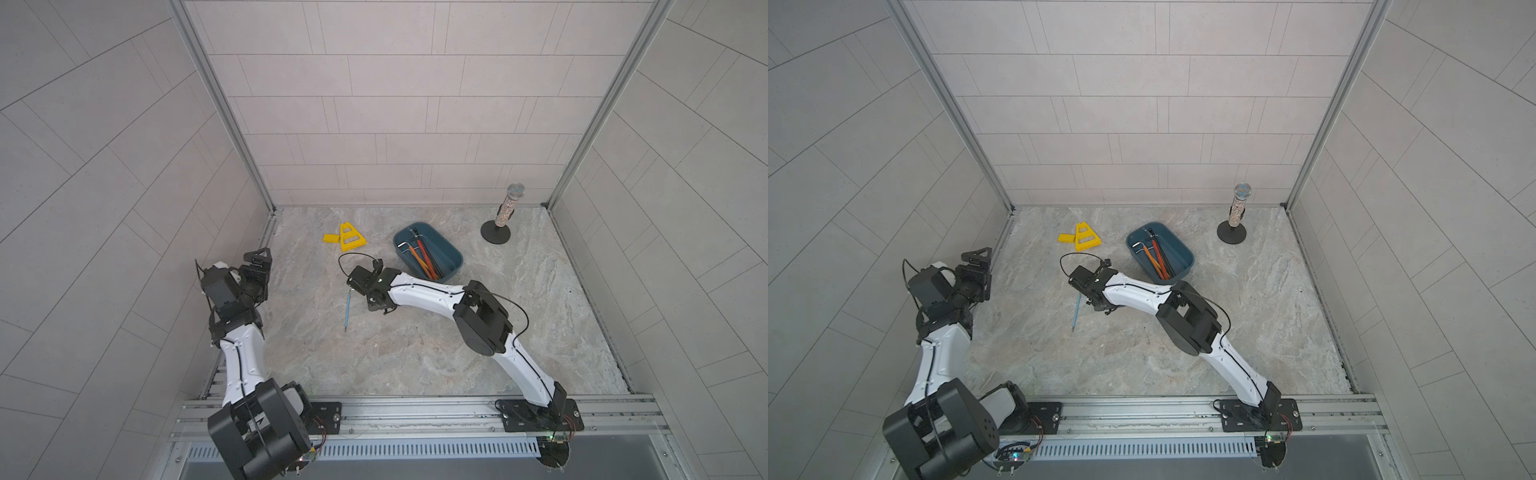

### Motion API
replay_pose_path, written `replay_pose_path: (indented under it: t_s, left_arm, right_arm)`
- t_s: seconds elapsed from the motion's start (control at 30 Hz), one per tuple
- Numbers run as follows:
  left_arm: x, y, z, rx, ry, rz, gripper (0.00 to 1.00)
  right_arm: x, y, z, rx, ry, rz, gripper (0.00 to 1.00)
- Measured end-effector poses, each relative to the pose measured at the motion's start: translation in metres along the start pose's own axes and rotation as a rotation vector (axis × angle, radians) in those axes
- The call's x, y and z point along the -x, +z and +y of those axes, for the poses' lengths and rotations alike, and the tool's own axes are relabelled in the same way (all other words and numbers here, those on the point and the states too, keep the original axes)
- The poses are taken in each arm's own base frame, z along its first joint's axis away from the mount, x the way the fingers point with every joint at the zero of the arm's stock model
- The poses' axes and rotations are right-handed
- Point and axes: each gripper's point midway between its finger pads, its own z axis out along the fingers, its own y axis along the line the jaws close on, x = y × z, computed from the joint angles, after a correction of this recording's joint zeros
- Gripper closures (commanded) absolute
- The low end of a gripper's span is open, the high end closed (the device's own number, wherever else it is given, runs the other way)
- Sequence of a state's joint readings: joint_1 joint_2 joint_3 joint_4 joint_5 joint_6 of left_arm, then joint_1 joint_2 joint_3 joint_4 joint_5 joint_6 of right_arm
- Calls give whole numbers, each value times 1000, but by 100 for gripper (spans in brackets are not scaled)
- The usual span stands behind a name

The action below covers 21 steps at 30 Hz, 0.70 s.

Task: Put the hex key on the desktop into the storage box
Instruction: Pick up the Allen key from the center of the board.

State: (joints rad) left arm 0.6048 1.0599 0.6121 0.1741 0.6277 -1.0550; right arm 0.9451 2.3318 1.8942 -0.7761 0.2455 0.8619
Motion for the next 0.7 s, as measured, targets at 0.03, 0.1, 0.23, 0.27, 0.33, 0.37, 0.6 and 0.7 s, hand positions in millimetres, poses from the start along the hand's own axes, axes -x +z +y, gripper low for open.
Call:
replay_pose_path:
  t_s: [0.03, 0.1, 0.23, 0.27, 0.33, 0.37, 0.6, 0.7]
  left_arm:
    - [0, 0, 0, 0, -1, 0, 0]
    - [0, 0, 0, -1, -2, 0, 0]
    - [1, 0, -1, -5, 0, -3, 0]
    - [1, 0, -1, -5, 1, -3, 0]
    - [1, 0, -1, -3, 0, -3, 0]
    - [0, 0, 0, -2, 0, -2, 0]
    - [0, -4, 7, 15, -10, -14, 0]
    - [0, -5, 9, 18, -10, -17, 0]
  right_arm:
    - [-2, -1, -2, 15, 7, 7, 44]
    - [-3, -2, 2, 48, 17, 21, 45]
    - [5, -17, 36, 145, 24, 16, 48]
    - [9, -23, 49, 178, 27, 7, 49]
    - [18, -35, 76, 244, 35, -15, 51]
    - [21, -39, 87, 270, 41, -22, 52]
    - [7, -20, 116, 298, 59, 17, 57]
    - [8, -14, 119, 292, 70, 13, 59]
